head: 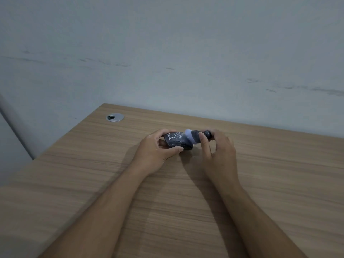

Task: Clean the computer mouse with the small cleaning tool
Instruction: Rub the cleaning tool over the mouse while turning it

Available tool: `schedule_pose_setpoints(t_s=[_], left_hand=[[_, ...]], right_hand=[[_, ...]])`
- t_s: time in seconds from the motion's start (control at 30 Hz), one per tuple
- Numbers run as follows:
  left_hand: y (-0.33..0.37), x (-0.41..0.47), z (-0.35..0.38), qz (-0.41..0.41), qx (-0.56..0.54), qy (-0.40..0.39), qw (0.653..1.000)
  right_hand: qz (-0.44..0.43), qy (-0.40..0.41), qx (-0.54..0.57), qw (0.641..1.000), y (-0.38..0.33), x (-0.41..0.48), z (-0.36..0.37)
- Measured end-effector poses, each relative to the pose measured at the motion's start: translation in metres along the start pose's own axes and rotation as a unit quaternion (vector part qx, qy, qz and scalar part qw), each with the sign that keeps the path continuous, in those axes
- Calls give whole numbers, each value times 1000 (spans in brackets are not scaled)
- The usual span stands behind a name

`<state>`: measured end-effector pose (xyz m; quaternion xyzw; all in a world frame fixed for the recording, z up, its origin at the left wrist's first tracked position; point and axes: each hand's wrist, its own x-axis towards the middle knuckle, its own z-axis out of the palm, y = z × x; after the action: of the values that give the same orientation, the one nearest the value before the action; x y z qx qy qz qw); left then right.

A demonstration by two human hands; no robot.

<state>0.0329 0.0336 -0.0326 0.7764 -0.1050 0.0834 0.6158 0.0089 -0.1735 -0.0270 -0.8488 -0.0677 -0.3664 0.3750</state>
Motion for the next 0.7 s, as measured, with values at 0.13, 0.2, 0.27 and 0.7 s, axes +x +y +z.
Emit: schedule_pose_setpoints(t_s=[0.13,0.2,0.27,0.7], left_hand=[[-1,1,2,-5,-9,1,1000],[-3,3,1,-4,-13,-2,1000],[-3,3,2,-1,-7,0,1000],[-2,1,4,16,32,-6,999]], right_hand=[[17,46,26,998,0,5,-9],[-10,36,16,999,-4,1,-11],[-10,3,-2,1000,-2,-2,-7],[-41,-27,-27,998,-1,1,4]])
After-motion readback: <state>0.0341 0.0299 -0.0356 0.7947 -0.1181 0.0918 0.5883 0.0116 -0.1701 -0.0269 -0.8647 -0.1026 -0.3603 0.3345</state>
